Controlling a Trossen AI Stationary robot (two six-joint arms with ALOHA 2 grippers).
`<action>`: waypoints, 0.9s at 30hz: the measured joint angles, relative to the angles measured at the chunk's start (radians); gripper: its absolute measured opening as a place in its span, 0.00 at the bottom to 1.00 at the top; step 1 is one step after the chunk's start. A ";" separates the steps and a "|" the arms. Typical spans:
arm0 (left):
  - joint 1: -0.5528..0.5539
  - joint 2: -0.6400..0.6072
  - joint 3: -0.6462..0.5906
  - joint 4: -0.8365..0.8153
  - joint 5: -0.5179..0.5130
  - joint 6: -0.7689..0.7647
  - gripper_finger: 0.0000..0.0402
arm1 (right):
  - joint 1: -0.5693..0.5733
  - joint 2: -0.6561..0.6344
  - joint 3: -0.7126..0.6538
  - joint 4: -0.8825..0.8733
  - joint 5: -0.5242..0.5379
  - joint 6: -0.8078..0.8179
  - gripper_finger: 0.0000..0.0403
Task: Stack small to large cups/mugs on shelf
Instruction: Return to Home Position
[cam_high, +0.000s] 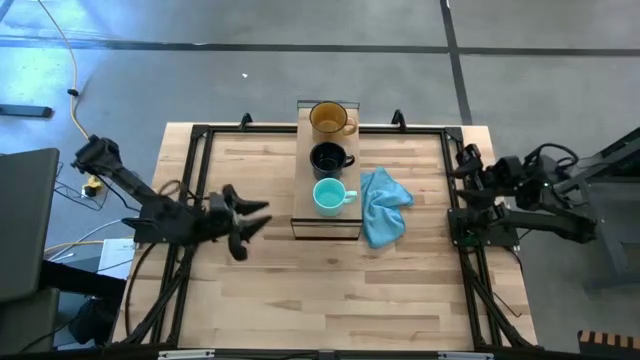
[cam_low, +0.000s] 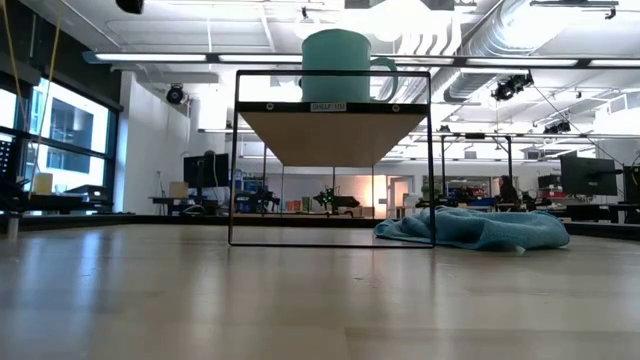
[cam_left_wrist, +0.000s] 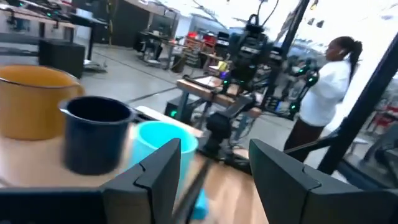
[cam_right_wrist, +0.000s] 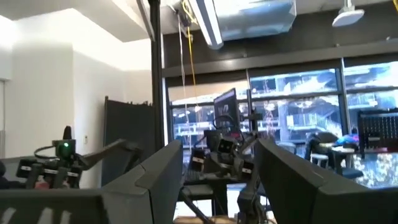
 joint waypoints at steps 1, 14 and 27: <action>0.000 -0.035 0.000 -0.044 -0.004 0.003 0.45 | 0.000 -0.001 0.000 0.009 0.001 0.000 0.48; 0.001 -0.343 -0.108 -0.022 -0.058 0.241 0.45 | 0.000 0.002 0.000 0.015 0.062 0.018 0.48; 0.257 -0.387 -0.417 0.625 0.479 0.276 0.45 | 0.000 0.015 0.000 0.010 0.187 0.000 0.48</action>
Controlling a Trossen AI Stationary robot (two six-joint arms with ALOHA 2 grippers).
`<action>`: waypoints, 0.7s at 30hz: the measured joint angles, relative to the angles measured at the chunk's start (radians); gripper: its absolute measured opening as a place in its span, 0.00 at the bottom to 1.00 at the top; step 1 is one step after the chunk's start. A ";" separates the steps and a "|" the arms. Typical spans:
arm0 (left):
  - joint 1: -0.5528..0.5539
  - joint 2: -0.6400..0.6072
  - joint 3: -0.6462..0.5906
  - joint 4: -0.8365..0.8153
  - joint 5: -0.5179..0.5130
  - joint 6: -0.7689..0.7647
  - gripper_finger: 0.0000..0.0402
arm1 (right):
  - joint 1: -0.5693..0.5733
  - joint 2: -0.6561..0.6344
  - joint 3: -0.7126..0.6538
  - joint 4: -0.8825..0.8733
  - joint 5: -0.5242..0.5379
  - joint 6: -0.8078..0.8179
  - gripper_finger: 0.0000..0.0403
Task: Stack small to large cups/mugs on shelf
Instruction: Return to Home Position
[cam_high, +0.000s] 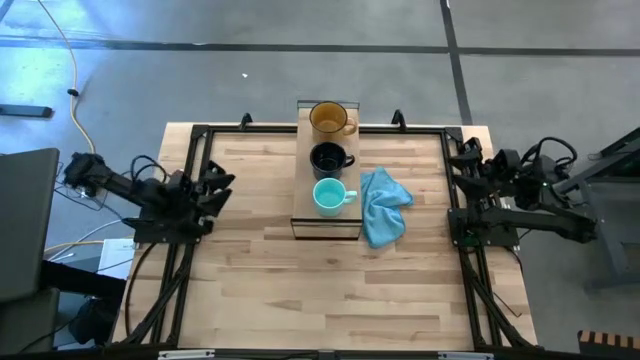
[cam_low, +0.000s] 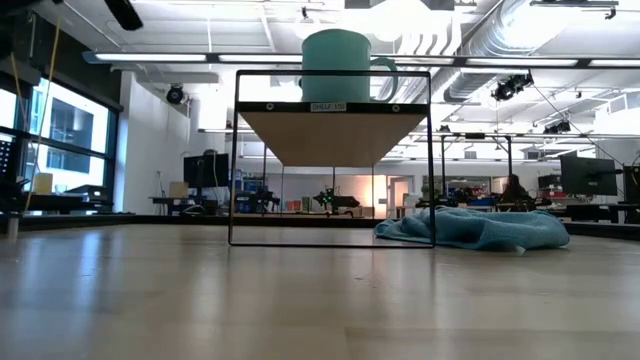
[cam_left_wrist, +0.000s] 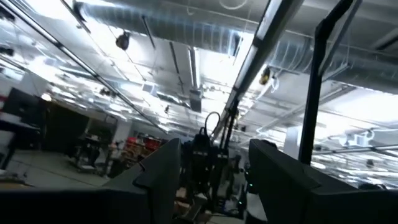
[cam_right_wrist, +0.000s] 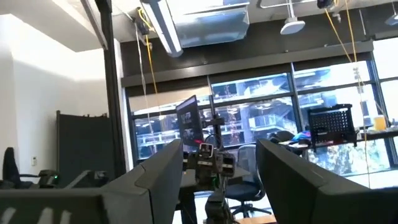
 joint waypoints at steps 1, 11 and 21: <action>0.037 0.014 0.000 -0.001 0.036 -0.030 0.45 | 0.000 0.004 0.000 0.001 0.001 0.005 0.48; 0.327 0.043 0.000 -0.219 0.300 -0.293 0.45 | 0.000 0.040 0.000 -0.041 0.003 0.043 0.48; 0.339 -0.201 -0.001 -0.667 0.282 -0.373 0.45 | 0.000 0.038 0.000 -0.048 0.002 0.044 0.48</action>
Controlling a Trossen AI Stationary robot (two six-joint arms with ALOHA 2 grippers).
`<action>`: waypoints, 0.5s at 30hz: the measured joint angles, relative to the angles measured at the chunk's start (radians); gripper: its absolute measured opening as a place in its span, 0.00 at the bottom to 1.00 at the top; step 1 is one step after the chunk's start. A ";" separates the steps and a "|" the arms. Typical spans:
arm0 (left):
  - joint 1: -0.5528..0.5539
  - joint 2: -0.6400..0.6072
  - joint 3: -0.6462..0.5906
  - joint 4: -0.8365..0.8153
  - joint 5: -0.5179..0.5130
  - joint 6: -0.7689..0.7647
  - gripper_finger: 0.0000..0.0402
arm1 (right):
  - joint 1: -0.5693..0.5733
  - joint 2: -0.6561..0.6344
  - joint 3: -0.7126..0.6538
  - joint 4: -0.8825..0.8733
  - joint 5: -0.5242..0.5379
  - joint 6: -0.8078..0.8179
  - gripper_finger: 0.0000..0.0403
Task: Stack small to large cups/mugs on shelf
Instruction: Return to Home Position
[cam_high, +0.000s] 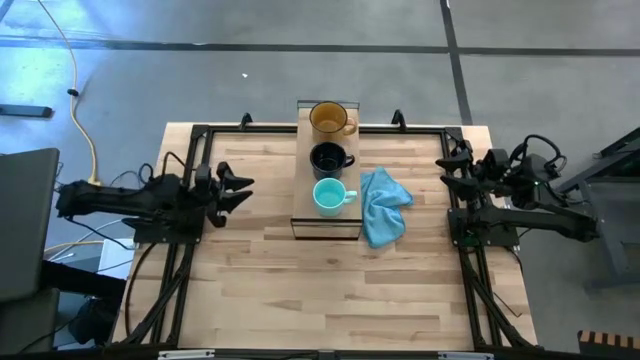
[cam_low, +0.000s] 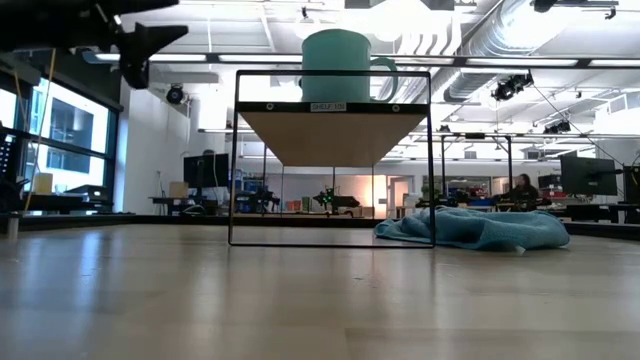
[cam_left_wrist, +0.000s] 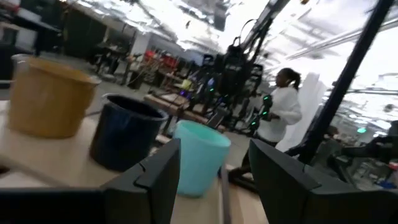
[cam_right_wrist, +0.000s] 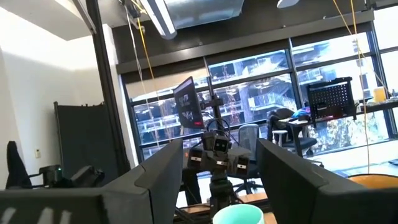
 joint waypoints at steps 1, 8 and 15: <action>0.000 -0.030 0.000 -0.038 -0.009 -0.001 0.45 | 0.000 0.000 0.000 0.000 0.000 0.000 0.48; 0.000 -0.212 0.000 -0.224 -0.023 0.004 0.45 | 0.000 0.000 0.000 0.000 0.000 0.001 0.48; 0.000 -0.346 -0.031 -0.264 -0.023 0.019 0.45 | 0.000 0.000 0.000 0.001 0.025 0.037 0.48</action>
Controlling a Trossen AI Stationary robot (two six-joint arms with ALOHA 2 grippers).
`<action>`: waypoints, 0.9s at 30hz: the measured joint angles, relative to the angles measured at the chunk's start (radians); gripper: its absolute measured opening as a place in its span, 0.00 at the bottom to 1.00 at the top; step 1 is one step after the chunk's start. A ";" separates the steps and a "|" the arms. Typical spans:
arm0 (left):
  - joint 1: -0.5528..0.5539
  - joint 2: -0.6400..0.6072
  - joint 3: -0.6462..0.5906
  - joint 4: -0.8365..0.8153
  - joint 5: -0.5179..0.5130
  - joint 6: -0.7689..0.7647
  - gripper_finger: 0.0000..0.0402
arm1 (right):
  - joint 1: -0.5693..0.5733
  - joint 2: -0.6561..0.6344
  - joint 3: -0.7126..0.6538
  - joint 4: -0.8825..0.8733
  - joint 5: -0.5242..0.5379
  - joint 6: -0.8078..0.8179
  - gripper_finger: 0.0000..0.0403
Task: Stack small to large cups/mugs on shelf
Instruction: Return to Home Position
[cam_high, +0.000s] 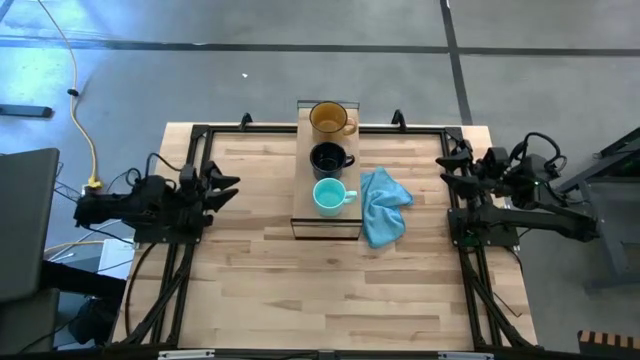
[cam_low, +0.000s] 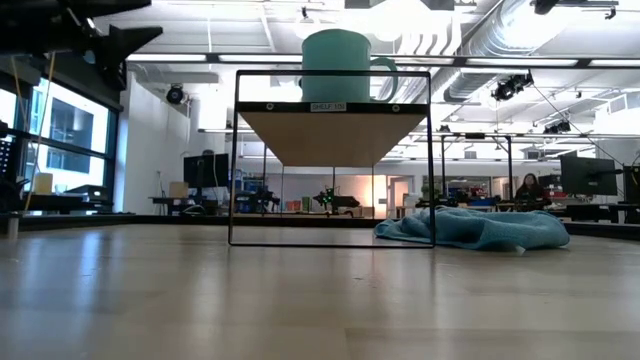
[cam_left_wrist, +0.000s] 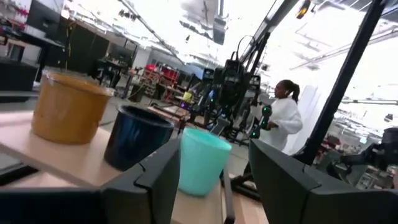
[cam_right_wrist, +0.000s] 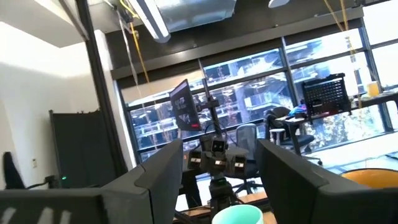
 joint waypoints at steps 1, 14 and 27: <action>0.000 -0.002 -0.014 0.008 0.000 0.001 0.45 | 0.000 0.000 0.000 0.000 0.007 0.000 0.48; 0.000 -0.003 -0.134 0.272 0.032 0.034 0.45 | 0.000 0.001 0.000 0.013 0.025 0.023 0.48; 0.000 -0.002 -0.134 -0.004 0.081 0.008 0.45 | 0.000 0.001 0.000 -0.045 0.023 0.095 0.48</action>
